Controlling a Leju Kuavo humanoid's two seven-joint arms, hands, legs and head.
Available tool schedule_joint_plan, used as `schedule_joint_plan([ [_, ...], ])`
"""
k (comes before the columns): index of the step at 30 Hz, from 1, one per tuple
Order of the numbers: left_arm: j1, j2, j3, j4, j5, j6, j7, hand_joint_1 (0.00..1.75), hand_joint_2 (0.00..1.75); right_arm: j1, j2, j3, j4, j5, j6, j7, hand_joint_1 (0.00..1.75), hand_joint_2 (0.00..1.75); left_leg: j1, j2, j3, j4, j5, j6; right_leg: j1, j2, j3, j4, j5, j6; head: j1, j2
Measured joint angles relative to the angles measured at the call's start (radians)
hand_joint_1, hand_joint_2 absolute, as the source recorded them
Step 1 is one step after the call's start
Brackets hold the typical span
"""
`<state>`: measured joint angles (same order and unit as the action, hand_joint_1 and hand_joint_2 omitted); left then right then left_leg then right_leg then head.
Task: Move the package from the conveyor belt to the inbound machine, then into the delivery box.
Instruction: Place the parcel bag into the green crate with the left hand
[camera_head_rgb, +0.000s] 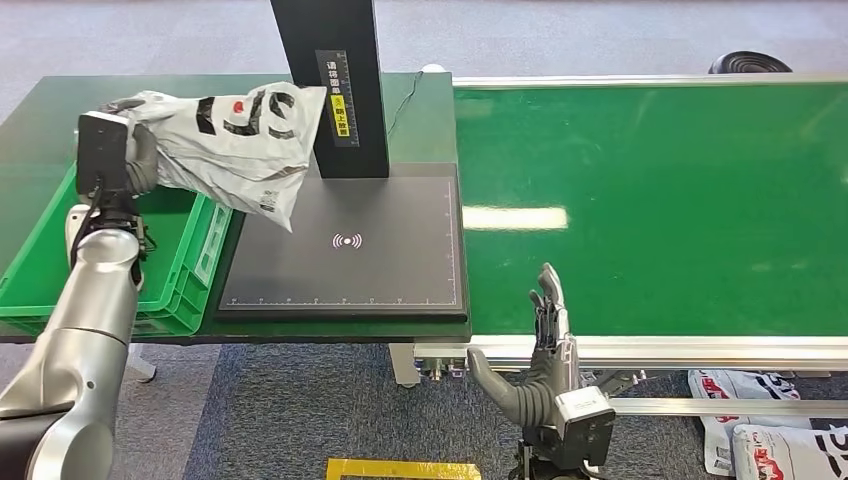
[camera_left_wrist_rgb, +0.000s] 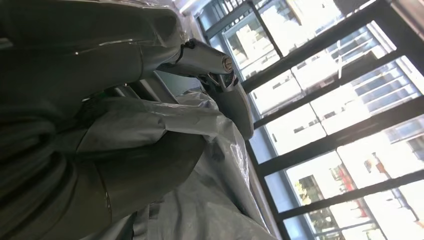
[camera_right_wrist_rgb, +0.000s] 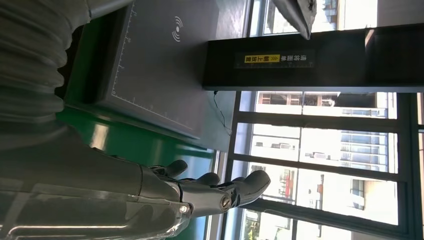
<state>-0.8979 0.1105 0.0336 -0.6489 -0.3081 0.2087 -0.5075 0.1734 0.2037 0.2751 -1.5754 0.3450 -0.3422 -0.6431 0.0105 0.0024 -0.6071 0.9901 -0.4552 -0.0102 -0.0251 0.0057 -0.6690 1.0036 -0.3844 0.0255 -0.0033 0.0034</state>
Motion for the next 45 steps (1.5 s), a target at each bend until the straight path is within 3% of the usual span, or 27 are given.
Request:
schedule_joint_plan([
  [18, 0.069, 0.288, 0.073, -0.056, 0.014, 0.126, 0.007, 1.75, 1.75, 0.055, 0.002, -0.027, -0.075, 0.052, 0.028, 0.038, 0.00, 1.75, 0.001, 0.003, -0.001, 0.000, 0.000, -0.001, 0.001, 0.003, -0.003, 0.000, -0.001, -0.001, 0.000, 0.000],
  [24, 0.102, 0.339, 0.129, -0.048, 0.017, 0.154, 0.002, 1.75, 1.75, 0.068, 0.002, -0.034, -0.087, 0.059, 0.030, 0.043, 0.00, 1.75, 0.001, 0.003, -0.003, 0.000, 0.000, -0.001, 0.001, 0.002, -0.004, 0.000, -0.001, -0.001, 0.000, 0.000],
  [28, 0.146, 0.352, 0.175, -0.040, 0.017, 0.158, -0.004, 0.00, 1.75, 0.067, 0.002, -0.034, -0.087, 0.060, 0.038, 0.048, 0.00, 1.75, 0.001, 0.004, -0.003, 0.000, -0.001, -0.001, 0.001, 0.003, -0.004, 0.000, -0.001, -0.001, 0.000, 0.000],
  [36, 0.222, 0.352, 0.238, -0.009, 0.009, 0.116, -0.019, 0.00, 1.75, 0.068, -0.001, -0.034, -0.087, 0.061, 0.042, 0.061, 0.00, 1.75, 0.001, 0.003, -0.003, 0.000, -0.001, -0.001, 0.001, 0.003, -0.004, 0.000, -0.002, -0.002, 0.000, 0.000],
  [45, 0.255, 0.342, 0.262, 0.001, -0.009, 0.105, -0.030, 0.00, 1.75, 0.067, -0.003, -0.032, -0.087, 0.061, 0.051, 0.061, 0.00, 1.75, 0.001, 0.003, -0.003, 0.000, -0.001, -0.001, 0.001, 0.003, -0.004, 0.000, -0.002, -0.002, 0.000, 0.000],
])
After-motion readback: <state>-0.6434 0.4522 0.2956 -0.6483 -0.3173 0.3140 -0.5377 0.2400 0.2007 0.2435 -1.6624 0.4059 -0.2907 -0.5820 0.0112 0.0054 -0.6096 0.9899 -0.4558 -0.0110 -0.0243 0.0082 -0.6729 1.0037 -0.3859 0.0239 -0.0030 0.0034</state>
